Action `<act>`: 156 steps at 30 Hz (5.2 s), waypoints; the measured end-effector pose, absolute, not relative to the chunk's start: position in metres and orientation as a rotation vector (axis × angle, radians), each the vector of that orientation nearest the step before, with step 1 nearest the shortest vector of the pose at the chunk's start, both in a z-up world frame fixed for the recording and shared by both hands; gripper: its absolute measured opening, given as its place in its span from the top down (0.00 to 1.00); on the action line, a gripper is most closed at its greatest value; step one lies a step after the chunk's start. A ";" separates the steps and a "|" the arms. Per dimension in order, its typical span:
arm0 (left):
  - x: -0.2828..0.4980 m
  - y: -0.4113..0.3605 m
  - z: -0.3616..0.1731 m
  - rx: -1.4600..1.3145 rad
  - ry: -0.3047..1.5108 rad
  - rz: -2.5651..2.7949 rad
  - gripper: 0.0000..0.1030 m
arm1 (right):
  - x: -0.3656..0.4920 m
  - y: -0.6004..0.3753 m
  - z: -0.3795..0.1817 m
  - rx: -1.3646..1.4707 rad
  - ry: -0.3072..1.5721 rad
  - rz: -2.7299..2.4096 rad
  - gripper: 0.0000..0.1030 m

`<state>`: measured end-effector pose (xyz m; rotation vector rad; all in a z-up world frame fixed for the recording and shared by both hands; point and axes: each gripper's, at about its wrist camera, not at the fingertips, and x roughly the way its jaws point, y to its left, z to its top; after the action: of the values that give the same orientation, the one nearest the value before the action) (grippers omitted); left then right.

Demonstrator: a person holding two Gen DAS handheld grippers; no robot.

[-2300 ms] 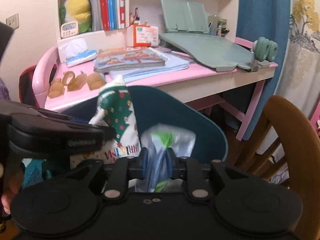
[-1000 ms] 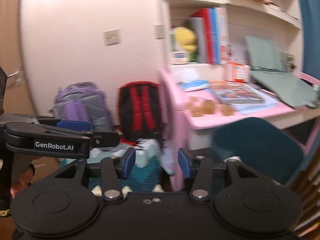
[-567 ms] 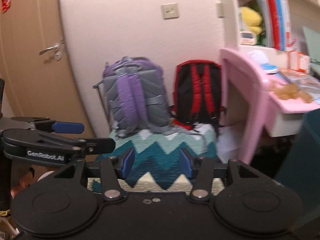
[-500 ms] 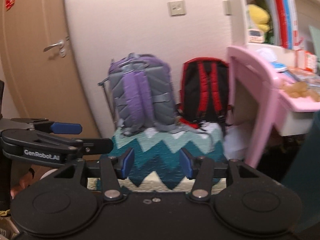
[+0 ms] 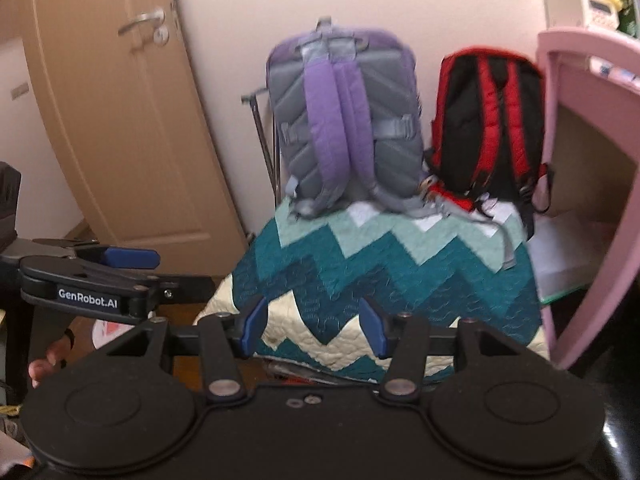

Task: Collect trash
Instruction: 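Swing both empty tools back toward the bed, then lower both tools under the bed toward pink mesh and grey tissue, then close left tool on pink mesh bag while right tool grasps grey tissue, then lift both held items and carry them over the teal trash bin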

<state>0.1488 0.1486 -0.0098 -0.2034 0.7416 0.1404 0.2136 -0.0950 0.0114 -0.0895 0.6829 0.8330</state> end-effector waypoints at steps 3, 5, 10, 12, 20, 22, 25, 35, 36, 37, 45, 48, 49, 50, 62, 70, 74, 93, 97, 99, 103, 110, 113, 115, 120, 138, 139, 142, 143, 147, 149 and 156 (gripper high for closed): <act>0.156 0.169 -0.048 -0.243 0.804 0.155 0.02 | 0.224 -0.077 -0.022 -0.132 0.726 0.797 0.51; 0.162 0.179 -0.076 -0.261 0.855 0.172 0.02 | 0.231 -0.068 -0.047 -0.143 0.770 0.773 0.51; 0.178 0.196 -0.152 -0.345 0.989 0.247 0.02 | 0.253 -0.050 -0.120 -0.157 0.931 0.770 0.51; 0.185 0.201 -0.185 -0.390 1.058 0.283 0.02 | 0.261 -0.044 -0.152 -0.165 0.996 0.774 0.51; 0.204 0.215 -0.308 -0.526 1.321 0.496 0.02 | 0.275 -0.022 -0.285 -0.231 1.240 0.769 0.51; 0.208 0.220 -0.339 -0.608 1.387 0.539 0.02 | 0.279 -0.020 -0.317 -0.212 1.311 0.735 0.51; 0.210 0.223 -0.381 -0.710 1.467 0.568 0.02 | 0.288 -0.022 -0.367 -0.128 1.442 0.649 0.51; 0.221 0.215 -0.482 -0.862 1.613 0.606 0.03 | 0.296 -0.030 -0.476 0.052 1.658 0.443 0.51; 0.221 0.215 -0.491 -0.881 1.621 0.608 0.03 | 0.297 -0.029 -0.484 0.069 1.675 0.427 0.51; 0.220 0.216 -0.498 -0.896 1.631 0.612 0.03 | 0.297 -0.029 -0.492 0.078 1.691 0.413 0.51; 0.221 0.215 -0.542 -0.957 1.698 0.631 0.07 | 0.301 -0.034 -0.534 0.213 1.765 0.368 0.51; 0.221 0.212 -0.551 -0.951 1.723 0.626 0.14 | 0.300 -0.028 -0.546 0.221 1.799 0.371 0.51; 0.221 0.211 -0.554 -0.952 1.732 0.620 0.17 | 0.299 -0.026 -0.549 0.223 1.808 0.378 0.51; 0.221 0.209 -0.557 -0.953 1.740 0.616 0.22 | 0.299 -0.024 -0.552 0.223 1.816 0.377 0.52; 0.224 0.190 -0.558 -0.908 1.770 0.583 0.73 | 0.298 -0.013 -0.559 0.133 1.813 0.422 0.77; 0.224 0.180 -0.526 -0.856 1.778 0.565 0.85 | 0.299 -0.014 -0.520 0.045 1.738 0.453 0.99; 0.220 0.180 -0.504 -0.799 1.755 0.546 0.87 | 0.301 -0.018 -0.514 0.083 1.736 0.499 0.81; 0.212 0.200 -0.556 -0.828 1.836 0.558 0.88 | 0.278 0.003 -0.586 0.131 1.942 0.358 0.63; 0.211 0.201 -0.562 -0.825 1.843 0.567 0.88 | 0.266 0.027 -0.587 0.018 1.963 0.440 0.63; 0.211 0.203 -0.563 -0.836 1.843 0.570 0.88 | 0.262 0.032 -0.585 -0.028 1.947 0.469 0.66; 0.209 0.203 -0.562 -0.822 1.838 0.561 0.88 | 0.263 0.030 -0.575 -0.084 1.870 0.537 0.75; 0.211 0.189 -0.542 -0.802 1.815 0.511 0.90 | 0.277 0.012 -0.533 -0.137 1.727 0.561 0.77; 0.215 0.182 -0.523 -0.787 1.787 0.479 0.92 | 0.287 0.005 -0.504 -0.142 1.662 0.538 0.77; 0.222 0.176 -0.502 -0.772 1.755 0.451 0.93 | 0.297 0.001 -0.482 -0.120 1.616 0.518 0.77; 0.225 0.164 -0.448 -0.741 1.656 0.401 0.95 | 0.311 -0.028 -0.420 -0.077 1.495 0.491 0.77; 0.211 0.090 -0.173 -0.533 1.121 0.163 0.95 | 0.272 -0.129 -0.143 0.025 0.997 0.602 0.77; 0.210 0.084 -0.155 -0.523 1.088 0.149 0.95 | 0.268 -0.135 -0.128 0.021 0.963 0.610 0.77; 0.205 0.067 -0.113 -0.483 0.999 0.111 0.95 | 0.256 -0.159 -0.082 0.020 0.852 0.623 0.77; 0.204 0.060 -0.098 -0.469 0.973 0.092 0.95 | 0.253 -0.167 -0.068 0.026 0.813 0.624 0.77; 0.206 0.032 -0.036 -0.426 0.862 0.027 0.95 | 0.243 -0.200 -0.012 0.040 0.690 0.618 0.77; 0.209 0.017 -0.009 -0.406 0.809 -0.006 0.95 | 0.240 -0.216 0.016 0.045 0.629 0.611 0.77; 0.233 -0.049 0.097 -0.332 0.659 -0.125 0.95 | 0.236 -0.282 0.109 0.062 0.435 0.548 0.77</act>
<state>0.2333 -0.0494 0.0972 -0.3324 0.6592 -0.1249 0.2363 -0.2818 0.1088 0.0617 0.4352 0.5484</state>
